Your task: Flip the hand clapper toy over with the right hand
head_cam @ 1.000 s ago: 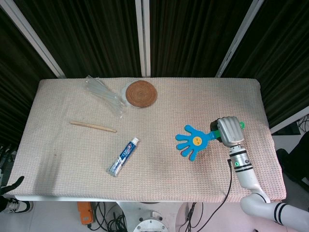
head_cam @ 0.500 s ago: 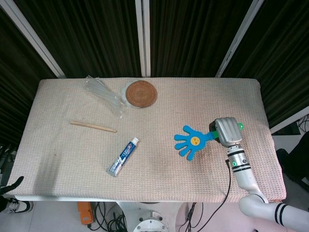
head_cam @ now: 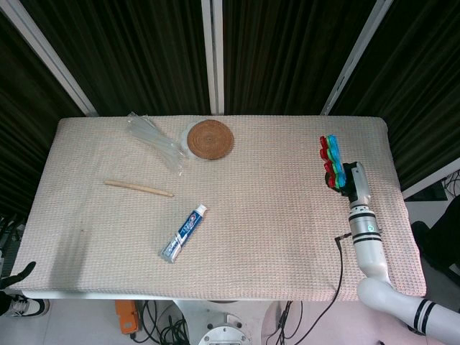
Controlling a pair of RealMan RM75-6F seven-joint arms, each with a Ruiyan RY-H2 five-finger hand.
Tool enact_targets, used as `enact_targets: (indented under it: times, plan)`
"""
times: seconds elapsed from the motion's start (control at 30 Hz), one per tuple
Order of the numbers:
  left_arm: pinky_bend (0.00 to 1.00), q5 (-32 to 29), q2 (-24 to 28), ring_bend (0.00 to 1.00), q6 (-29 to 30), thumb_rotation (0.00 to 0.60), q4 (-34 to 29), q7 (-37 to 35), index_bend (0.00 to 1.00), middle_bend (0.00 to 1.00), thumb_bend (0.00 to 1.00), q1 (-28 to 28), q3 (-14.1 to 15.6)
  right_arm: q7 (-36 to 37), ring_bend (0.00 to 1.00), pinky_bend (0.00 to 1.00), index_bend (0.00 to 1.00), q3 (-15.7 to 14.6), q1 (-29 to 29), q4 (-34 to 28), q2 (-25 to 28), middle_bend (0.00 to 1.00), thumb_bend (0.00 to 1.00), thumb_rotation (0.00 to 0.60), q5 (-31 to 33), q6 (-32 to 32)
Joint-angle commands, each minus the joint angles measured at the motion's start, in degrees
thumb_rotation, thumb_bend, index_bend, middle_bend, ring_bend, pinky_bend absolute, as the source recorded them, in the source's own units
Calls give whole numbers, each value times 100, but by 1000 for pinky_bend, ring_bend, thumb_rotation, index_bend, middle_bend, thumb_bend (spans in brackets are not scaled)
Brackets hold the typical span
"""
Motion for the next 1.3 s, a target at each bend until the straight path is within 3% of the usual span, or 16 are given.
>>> enact_targets:
  times: [0.03,0.17,0.27,0.47,0.53,0.63,0.73,0.87,0.93,1.07,1.3]
  plan:
    - [93,-4,0,0,-11,600,5,-5,109,34,192,2,6,-1524,1000,1000,1000,-603,296,606,-74,1000,839,600,-855,237]
    - [94,-19,7,0,-41,600,-2,-15,109,35,192,0,14,-3846,1000,1000,1000,-1380,599,1337,-195,1000,864,600,-1831,715]
    - [94,-12,5,0,-43,600,-6,-13,109,34,192,-1,18,-4836,1000,1000,1000,-1611,673,1500,-278,1000,848,600,-1942,795]
    - [94,-15,12,0,-14,600,1,-23,109,34,192,19,21,-5223,1000,1000,1000,-1544,646,1177,-243,1000,846,600,-1351,575]
    - [93,-14,17,0,-3,600,2,-19,109,34,192,23,19,-4943,1000,1000,1000,-1420,615,974,-201,1000,844,600,-1159,505]
    - [93,-16,19,0,4,600,1,-15,109,34,192,28,17,-3861,1000,1000,1000,-1059,480,624,-207,1000,843,600,-969,543]
    - [91,-8,12,0,14,600,3,-6,109,34,192,29,16,-2271,1000,1000,1000,-461,258,102,-184,1000,845,600,-462,420]
    - [91,-15,1,0,18,600,23,-19,109,35,192,36,16,-389,1000,1000,1000,293,0,-456,106,1000,849,600,272,-244]
    - [91,-23,-9,0,5,600,41,-29,109,34,192,35,17,72,1000,1000,1000,493,-77,-502,220,1000,849,600,482,-437]
    - [91,-15,-23,0,-5,600,58,-30,109,34,192,26,17,544,1000,1000,1000,611,-158,-502,323,1000,849,600,643,-660]
    - [90,-13,-32,0,-19,600,59,-27,109,34,192,19,19,446,1000,1000,1000,329,-66,-385,351,1000,871,600,377,-877]
